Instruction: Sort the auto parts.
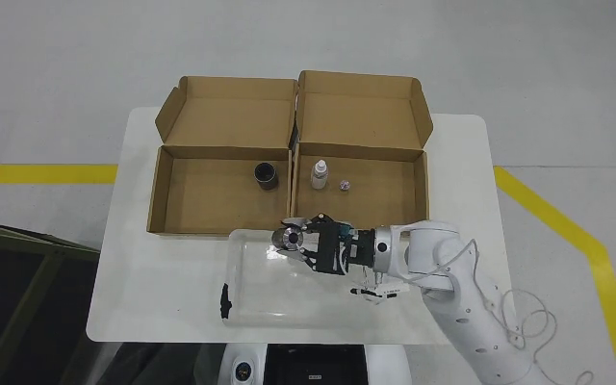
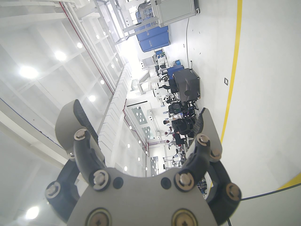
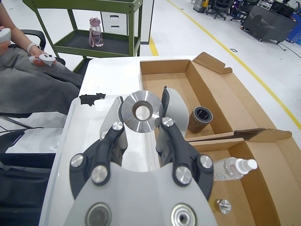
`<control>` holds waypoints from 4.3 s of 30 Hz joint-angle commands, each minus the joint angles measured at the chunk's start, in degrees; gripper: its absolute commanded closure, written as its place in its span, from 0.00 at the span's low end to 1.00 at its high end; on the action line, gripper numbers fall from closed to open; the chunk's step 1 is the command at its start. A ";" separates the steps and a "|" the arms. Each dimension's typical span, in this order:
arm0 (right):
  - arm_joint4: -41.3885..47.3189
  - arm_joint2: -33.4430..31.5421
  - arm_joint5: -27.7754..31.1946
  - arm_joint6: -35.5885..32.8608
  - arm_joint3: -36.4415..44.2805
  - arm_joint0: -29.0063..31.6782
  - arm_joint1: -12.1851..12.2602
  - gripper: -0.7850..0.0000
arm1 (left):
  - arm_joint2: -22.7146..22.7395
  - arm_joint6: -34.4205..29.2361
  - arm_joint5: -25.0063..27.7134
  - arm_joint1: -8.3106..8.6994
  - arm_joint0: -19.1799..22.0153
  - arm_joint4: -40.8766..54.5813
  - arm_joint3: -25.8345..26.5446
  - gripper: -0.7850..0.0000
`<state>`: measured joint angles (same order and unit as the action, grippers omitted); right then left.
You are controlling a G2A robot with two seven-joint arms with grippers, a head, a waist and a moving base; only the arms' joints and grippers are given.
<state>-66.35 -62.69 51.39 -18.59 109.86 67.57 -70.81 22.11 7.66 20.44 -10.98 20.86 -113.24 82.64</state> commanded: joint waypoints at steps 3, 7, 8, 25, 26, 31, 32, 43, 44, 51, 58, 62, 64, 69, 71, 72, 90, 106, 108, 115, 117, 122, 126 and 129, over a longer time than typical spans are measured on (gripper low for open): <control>0.50 -0.67 0.05 0.58 0.36 0.32 0.30 1.00 | 0.00 0.00 0.00 0.00 0.00 0.00 0.00 0.00; 1.08 -1.29 0.06 1.25 0.52 0.56 0.58 1.00 | 0.00 0.00 0.00 0.00 0.00 0.00 0.00 0.00; 1.27 -1.40 0.07 1.39 0.50 0.61 0.64 1.00 | 0.00 0.00 0.00 0.00 0.00 0.00 0.00 0.00; 2.03 -0.67 -3.33 2.56 -1.60 -2.29 0.94 1.00 | 0.00 0.00 0.00 0.00 0.00 0.00 0.00 0.00; 1.65 -0.20 -3.82 2.04 -1.87 -3.04 0.86 1.00 | 0.00 0.00 0.00 0.00 0.00 0.00 0.00 0.00; 1.39 2.73 -6.43 -0.13 -3.77 -7.20 0.25 1.00 | 0.00 0.00 0.00 0.00 0.00 0.00 0.00 0.00; 1.40 3.35 -7.03 -0.59 -4.29 -8.11 0.10 1.00 | 0.00 0.00 0.00 0.00 0.00 0.00 0.00 0.00; 2.12 12.88 -11.38 -5.34 -13.59 -19.02 -2.54 1.00 | 0.00 0.00 0.00 0.00 0.00 0.00 0.00 0.00; 2.19 13.83 -11.71 -5.67 -14.61 -20.03 -2.87 1.00 | 0.00 0.00 0.00 0.00 0.00 0.00 0.00 0.00; 1.91 19.65 -14.46 -8.50 -19.87 -25.81 -5.11 1.00 | 0.00 0.00 0.00 0.00 0.00 0.00 0.00 0.00; 2.54 25.08 -16.63 -11.45 -25.75 -30.61 -7.72 1.00 | 0.00 0.00 0.00 0.00 0.00 0.00 0.00 0.00; 3.06 27.60 -17.59 -12.80 -29.15 -32.97 -9.26 1.00 | 0.00 0.00 0.00 0.00 0.00 0.00 0.00 0.00; 3.54 28.49 -18.01 -13.14 -30.78 -33.98 -9.99 1.00 | 0.00 0.00 0.00 0.00 0.00 0.00 0.00 0.00; 4.06 30.16 -18.65 -14.27 -34.46 -36.08 -11.52 1.00 | 0.00 0.00 0.00 0.00 0.00 0.00 0.00 0.00; 4.11 30.74 -18.83 -14.77 -35.70 -36.73 -12.08 1.00 | 0.00 0.00 0.00 0.00 0.00 0.00 0.00 0.00; 4.09 31.05 -18.93 -15.10 -36.35 -37.02 -12.35 1.00 | 0.00 0.00 0.00 0.00 0.00 0.00 0.00 0.00; 2.82 34.56 -19.32 -15.93 -46.43 -39.35 -16.42 0.88 | 0.00 0.00 0.00 0.00 0.00 0.00 0.00 0.00; 0.10 34.57 -19.19 -16.93 -49.04 -39.37 -18.10 0.67 | 0.00 0.00 0.00 0.00 0.00 0.00 0.00 0.00; -0.16 34.34 -19.05 -17.09 -49.06 -39.26 -18.15 0.64 | 0.00 0.00 0.00 0.00 0.00 0.00 0.00 0.00; -0.46 33.04 -18.09 -16.89 -48.05 -38.56 -18.09 0.58 | 0.00 0.00 0.00 0.00 0.00 0.00 0.00 0.00; -0.45 32.35 -17.58 -16.55 -46.99 -38.30 -17.90 0.57 | 0.00 0.00 0.00 0.00 0.00 0.00 0.00 0.00; -0.38 29.95 -16.39 -16.12 -42.13 -37.30 -17.10 0.55 | 0.00 0.00 0.00 0.00 0.00 0.00 0.00 0.00; -0.12 27.56 -15.55 -16.00 -37.28 -35.65 -16.18 0.53 | 0.00 0.00 0.00 0.00 0.00 0.00 0.00 0.00; -0.18 25.24 -14.99 -15.95 -32.96 -33.72 -15.21 0.52 | 0.00 0.00 0.00 0.00 0.00 0.00 0.00 0.00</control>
<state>-66.50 -36.61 36.28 -34.62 75.38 33.17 -86.35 22.11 7.66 20.44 -10.98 20.86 -113.24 82.64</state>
